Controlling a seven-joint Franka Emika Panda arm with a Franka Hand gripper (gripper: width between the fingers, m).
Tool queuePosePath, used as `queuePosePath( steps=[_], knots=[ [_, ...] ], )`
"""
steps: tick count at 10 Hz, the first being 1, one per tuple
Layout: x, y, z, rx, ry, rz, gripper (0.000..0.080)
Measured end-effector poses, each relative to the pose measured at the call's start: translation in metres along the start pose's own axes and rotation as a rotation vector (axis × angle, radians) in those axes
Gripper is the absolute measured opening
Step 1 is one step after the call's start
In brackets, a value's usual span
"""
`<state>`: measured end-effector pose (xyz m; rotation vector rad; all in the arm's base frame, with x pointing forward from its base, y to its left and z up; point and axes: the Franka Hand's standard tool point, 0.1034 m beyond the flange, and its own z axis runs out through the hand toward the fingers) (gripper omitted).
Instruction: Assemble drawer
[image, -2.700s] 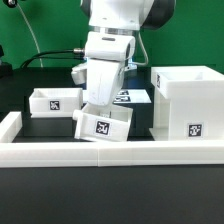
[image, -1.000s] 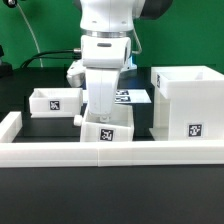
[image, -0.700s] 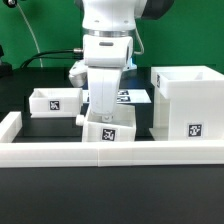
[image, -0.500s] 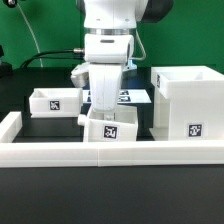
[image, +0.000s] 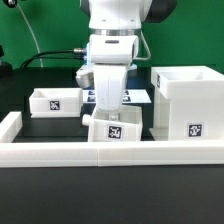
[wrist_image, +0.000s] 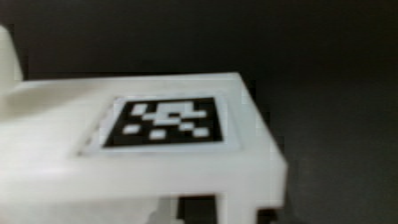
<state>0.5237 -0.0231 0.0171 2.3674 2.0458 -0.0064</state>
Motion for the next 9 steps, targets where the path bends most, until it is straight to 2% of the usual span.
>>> queuePosePath(
  steps=[4, 6, 9],
  knots=[
    [0.009, -0.001, 0.0, 0.003, 0.006, -0.011, 0.0041],
    [0.005, -0.001, 0.001, 0.004, 0.007, -0.015, 0.0041],
    [-0.011, -0.001, 0.002, 0.004, 0.058, -0.065, 0.0041]
  ],
)
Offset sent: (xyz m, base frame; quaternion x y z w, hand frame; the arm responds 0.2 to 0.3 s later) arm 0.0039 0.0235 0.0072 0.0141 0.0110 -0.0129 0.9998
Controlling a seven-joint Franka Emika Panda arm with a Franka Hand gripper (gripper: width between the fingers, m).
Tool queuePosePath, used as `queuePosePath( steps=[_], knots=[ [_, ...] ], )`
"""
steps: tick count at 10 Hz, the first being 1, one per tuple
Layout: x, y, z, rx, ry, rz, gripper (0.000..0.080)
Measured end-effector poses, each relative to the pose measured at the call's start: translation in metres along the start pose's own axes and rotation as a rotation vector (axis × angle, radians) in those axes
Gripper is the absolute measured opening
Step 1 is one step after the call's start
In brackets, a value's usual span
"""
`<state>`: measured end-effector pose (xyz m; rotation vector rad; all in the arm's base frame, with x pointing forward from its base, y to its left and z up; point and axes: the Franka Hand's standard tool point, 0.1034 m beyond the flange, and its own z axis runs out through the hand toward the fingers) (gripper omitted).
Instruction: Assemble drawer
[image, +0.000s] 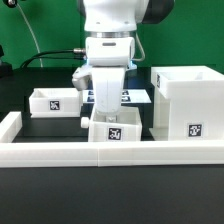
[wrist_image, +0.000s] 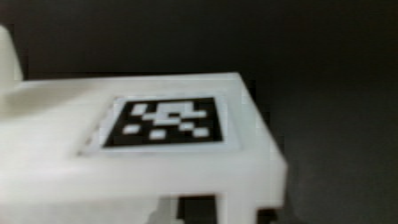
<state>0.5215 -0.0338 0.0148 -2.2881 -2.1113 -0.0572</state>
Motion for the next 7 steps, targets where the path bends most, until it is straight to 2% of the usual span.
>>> queuePosePath(
  steps=[3, 7],
  knots=[
    [-0.014, 0.0, -0.002, -0.002, 0.049, 0.037, 0.0041],
    [-0.003, 0.005, -0.004, 0.014, 0.056, 0.025, 0.0041]
  ],
)
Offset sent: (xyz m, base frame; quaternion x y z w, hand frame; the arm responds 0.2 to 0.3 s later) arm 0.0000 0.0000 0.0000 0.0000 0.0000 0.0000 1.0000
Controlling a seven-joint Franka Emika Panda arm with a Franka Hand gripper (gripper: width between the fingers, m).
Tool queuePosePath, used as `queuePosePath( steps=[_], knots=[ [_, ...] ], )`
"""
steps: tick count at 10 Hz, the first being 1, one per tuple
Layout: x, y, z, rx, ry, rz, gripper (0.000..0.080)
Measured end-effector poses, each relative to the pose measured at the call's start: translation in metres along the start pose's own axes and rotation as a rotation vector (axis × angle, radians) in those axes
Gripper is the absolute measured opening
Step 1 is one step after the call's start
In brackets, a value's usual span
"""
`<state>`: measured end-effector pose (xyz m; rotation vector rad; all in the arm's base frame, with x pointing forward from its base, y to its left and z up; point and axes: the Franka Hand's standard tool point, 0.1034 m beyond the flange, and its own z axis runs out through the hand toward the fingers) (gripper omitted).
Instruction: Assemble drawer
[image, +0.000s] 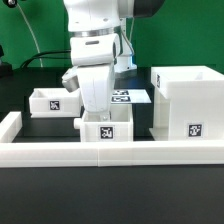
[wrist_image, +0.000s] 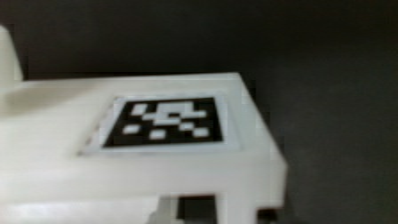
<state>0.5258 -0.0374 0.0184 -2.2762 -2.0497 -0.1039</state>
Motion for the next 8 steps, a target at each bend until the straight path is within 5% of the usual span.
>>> queuePosePath(
  steps=[4, 6, 8],
  knots=[
    [-0.001, -0.001, 0.001, 0.005, -0.001, -0.006, 0.0041],
    [0.009, 0.003, -0.002, 0.039, -0.01, -0.058, 0.0041],
    [0.019, 0.008, -0.001, 0.037, -0.006, -0.08, 0.0041]
  ],
)
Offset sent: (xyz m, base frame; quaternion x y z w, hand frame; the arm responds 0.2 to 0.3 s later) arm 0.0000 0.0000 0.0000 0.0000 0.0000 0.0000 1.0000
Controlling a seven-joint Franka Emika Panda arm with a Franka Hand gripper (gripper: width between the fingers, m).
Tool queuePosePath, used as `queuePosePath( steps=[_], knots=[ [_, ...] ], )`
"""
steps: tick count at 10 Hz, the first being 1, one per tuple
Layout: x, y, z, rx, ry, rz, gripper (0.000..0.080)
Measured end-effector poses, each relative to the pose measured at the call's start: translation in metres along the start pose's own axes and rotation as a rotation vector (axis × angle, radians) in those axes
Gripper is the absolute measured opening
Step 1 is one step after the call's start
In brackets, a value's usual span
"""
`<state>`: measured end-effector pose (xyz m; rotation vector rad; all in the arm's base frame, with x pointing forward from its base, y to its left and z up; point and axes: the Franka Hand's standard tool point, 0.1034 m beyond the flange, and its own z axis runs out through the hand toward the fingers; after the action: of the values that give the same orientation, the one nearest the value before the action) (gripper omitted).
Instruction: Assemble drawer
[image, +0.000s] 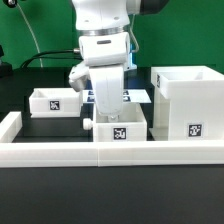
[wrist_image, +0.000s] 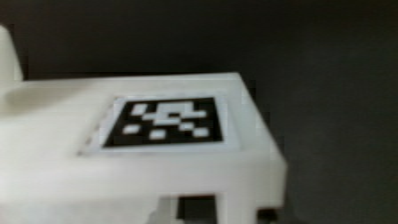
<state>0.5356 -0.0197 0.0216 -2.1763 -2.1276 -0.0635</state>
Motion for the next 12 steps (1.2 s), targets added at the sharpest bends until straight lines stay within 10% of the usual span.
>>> queuePosePath(
  steps=[12],
  knots=[
    [0.015, 0.002, 0.004, 0.006, 0.004, -0.027, 0.0041]
  ],
)
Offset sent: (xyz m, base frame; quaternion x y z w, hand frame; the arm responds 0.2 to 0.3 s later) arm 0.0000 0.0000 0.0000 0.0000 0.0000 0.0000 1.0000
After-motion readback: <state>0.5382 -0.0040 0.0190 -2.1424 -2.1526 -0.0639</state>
